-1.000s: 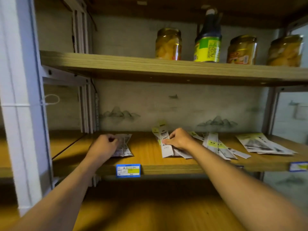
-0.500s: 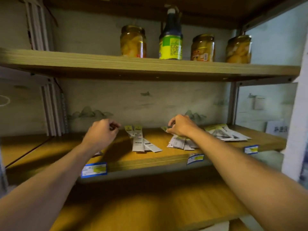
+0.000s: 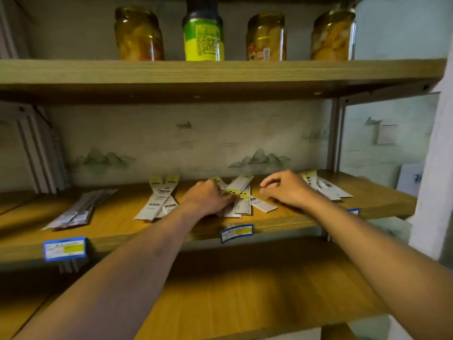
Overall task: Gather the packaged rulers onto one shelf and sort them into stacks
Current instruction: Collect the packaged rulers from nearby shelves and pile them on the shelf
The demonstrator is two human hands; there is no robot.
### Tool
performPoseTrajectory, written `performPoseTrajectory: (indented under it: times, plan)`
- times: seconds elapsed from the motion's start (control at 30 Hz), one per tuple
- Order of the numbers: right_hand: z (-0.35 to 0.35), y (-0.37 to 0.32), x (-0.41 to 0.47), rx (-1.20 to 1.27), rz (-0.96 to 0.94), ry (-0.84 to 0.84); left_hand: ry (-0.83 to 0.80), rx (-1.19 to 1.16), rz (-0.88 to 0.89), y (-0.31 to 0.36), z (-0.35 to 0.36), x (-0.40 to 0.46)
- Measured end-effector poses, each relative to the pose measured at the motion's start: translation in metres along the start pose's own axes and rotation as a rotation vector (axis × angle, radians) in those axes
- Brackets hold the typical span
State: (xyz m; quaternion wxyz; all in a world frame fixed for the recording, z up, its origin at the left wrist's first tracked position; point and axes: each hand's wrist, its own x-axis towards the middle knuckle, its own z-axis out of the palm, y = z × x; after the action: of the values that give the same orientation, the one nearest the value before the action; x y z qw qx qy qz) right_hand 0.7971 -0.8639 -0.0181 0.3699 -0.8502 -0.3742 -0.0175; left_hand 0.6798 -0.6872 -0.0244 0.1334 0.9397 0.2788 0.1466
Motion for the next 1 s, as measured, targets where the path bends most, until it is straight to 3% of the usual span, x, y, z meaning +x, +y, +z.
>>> performPoseTrajectory:
  times: [0.2, 0.37, 0.53, 0.73, 0.87, 1.0]
  plan:
    - [0.006, -0.005, 0.012, 0.015, -0.064, -0.027, 0.021, -0.028, -0.112, 0.001, -0.008, 0.008]
    - [0.015, -0.008, 0.015, 0.002, -0.08, -0.026, 0.05, -0.067, -0.075, -0.007, -0.016, 0.008]
    - [0.018, -0.013, 0.02, -0.062, -0.072, -0.027, 0.039, -0.361, -0.114, -0.017, -0.023, 0.001]
    - [0.028, -0.023, 0.02, -0.064, -0.076, -0.016, 0.073, -0.557, -0.127, -0.009, -0.019, -0.006]
    - [0.029, -0.026, 0.018, 0.172, -0.035, 0.087, 0.133, -0.797, -0.12, -0.008, -0.02, -0.008]
    - [0.031, -0.034, 0.016, 0.557, 0.075, -0.082, 0.038, -0.832, -0.057, -0.001, -0.02, -0.012]
